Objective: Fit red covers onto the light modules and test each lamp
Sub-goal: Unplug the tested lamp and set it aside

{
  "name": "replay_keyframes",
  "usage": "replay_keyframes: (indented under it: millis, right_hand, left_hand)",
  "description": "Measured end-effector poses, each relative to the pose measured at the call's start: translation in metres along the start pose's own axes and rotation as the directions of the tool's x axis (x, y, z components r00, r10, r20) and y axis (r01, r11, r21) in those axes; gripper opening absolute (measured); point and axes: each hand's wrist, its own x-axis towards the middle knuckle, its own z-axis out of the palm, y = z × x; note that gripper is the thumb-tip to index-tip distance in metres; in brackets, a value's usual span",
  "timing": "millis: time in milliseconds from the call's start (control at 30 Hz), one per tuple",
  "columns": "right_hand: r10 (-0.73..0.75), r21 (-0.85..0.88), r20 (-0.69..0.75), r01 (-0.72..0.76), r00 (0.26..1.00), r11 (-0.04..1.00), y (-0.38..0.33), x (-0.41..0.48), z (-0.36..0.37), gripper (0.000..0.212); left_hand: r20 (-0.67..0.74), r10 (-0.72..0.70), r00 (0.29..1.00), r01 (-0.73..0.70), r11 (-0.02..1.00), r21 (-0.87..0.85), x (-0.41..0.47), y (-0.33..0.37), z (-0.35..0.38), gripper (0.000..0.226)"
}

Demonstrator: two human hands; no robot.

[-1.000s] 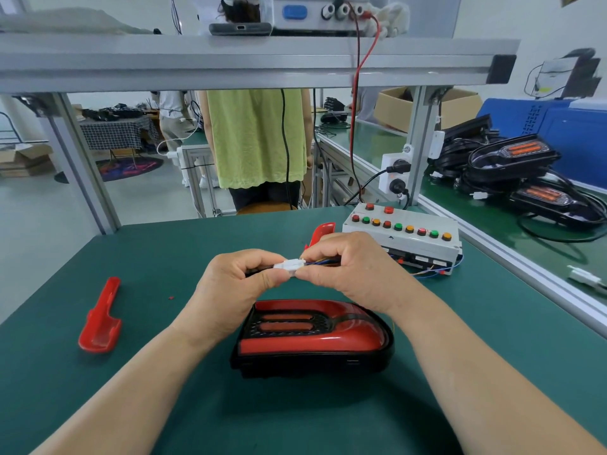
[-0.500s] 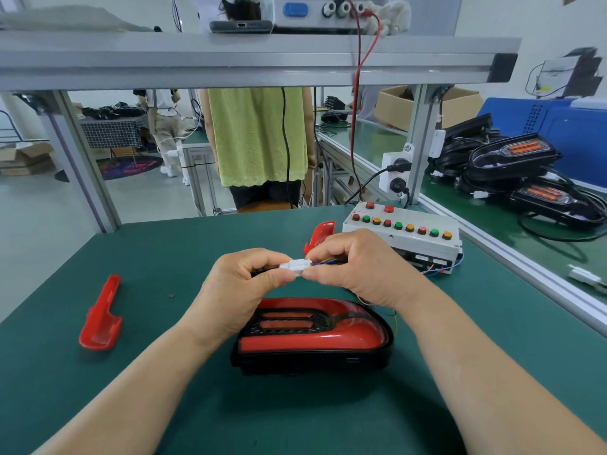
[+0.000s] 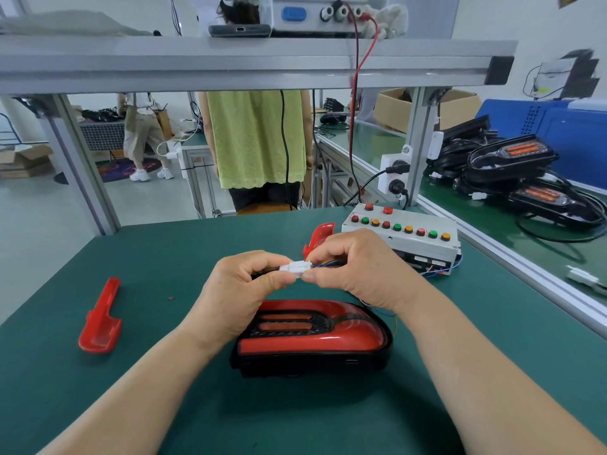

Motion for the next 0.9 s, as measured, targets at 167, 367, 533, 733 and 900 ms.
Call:
replay_keyframes:
  millis: [167, 367, 533, 733, 900]
  right_hand:
    - [-0.009, 0.016, -0.004, 0.01, 1.0, 1.0, 0.0, 0.001, -0.001, 0.008]
    - [-0.021, -0.014, -0.014, 0.021, 1.0, 1.0, 0.002, 0.001, -0.001, 0.006]
    - [0.008, 0.025, -0.178, -0.004, 0.984, 1.0, 0.009, 0.001, -0.016, 0.014]
    - [0.157, -0.334, -0.176, -0.209, 0.972, 0.919, 0.026, 0.003, -0.034, 0.011]
    - [0.492, -0.605, -0.167, -0.483, 0.854, 0.633, 0.047, -0.003, -0.052, 0.037]
  left_hand:
    - [0.005, 0.009, 1.0, -0.009, 1.0, 0.002, -0.001, 0.001, 0.0, 0.012]
    - [-0.023, 0.022, 0.999, -0.021, 0.999, 0.038, -0.001, -0.001, 0.002, 0.013]
    - [-0.148, -0.04, 0.988, 0.039, 0.999, -0.008, -0.001, -0.007, -0.015, 0.012]
    - [-0.139, -0.097, 0.986, 0.118, 0.982, 0.148, -0.002, -0.017, -0.018, 0.021]
    - [-0.072, -0.252, 0.965, 0.26, 0.897, 0.357, -0.001, -0.021, -0.02, 0.019]
